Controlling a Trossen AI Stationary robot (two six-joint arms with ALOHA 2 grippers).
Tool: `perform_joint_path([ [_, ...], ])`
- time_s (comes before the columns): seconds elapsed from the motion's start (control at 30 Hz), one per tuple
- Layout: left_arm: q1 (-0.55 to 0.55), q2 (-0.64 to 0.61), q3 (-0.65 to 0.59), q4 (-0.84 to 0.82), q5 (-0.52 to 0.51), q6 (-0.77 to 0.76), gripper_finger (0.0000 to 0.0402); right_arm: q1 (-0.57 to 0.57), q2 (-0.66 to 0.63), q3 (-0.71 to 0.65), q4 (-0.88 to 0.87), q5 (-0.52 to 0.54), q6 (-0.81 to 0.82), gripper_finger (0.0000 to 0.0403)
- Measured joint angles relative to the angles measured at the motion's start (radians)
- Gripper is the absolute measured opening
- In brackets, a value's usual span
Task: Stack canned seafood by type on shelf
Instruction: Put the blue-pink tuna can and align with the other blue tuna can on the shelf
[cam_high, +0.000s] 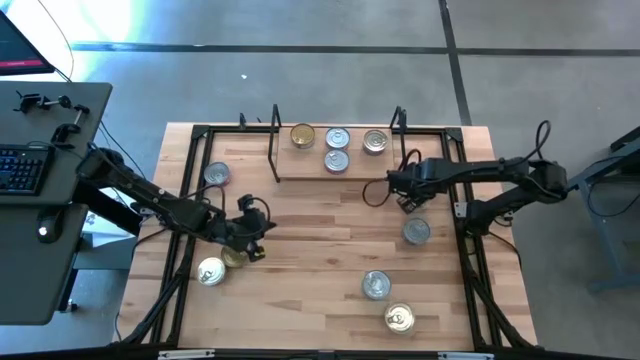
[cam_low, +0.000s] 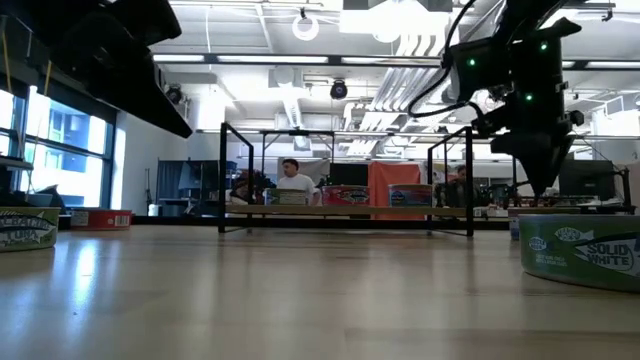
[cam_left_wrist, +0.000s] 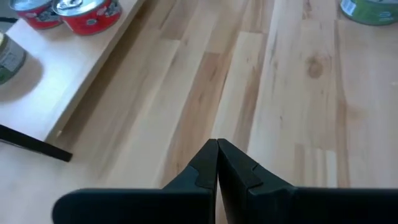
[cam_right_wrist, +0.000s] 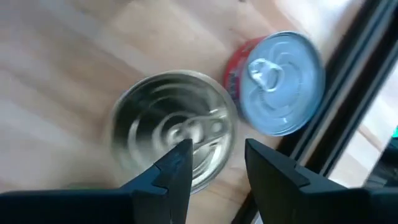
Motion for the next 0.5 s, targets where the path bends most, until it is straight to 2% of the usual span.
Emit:
perform_joint_path([
  [0.2, -0.027, 0.0, 0.0, -0.008, -0.02, -0.031, 0.0001, 0.114, 0.0, 0.0, 0.07, -0.039, 0.028, 0.0137],
  [0.5, -0.033, 0.0, 0.0, -0.006, -0.026, -0.013, 0.0001, 0.328, 0.0, 0.0, 0.404, -0.139, -0.049, 0.0137],
])
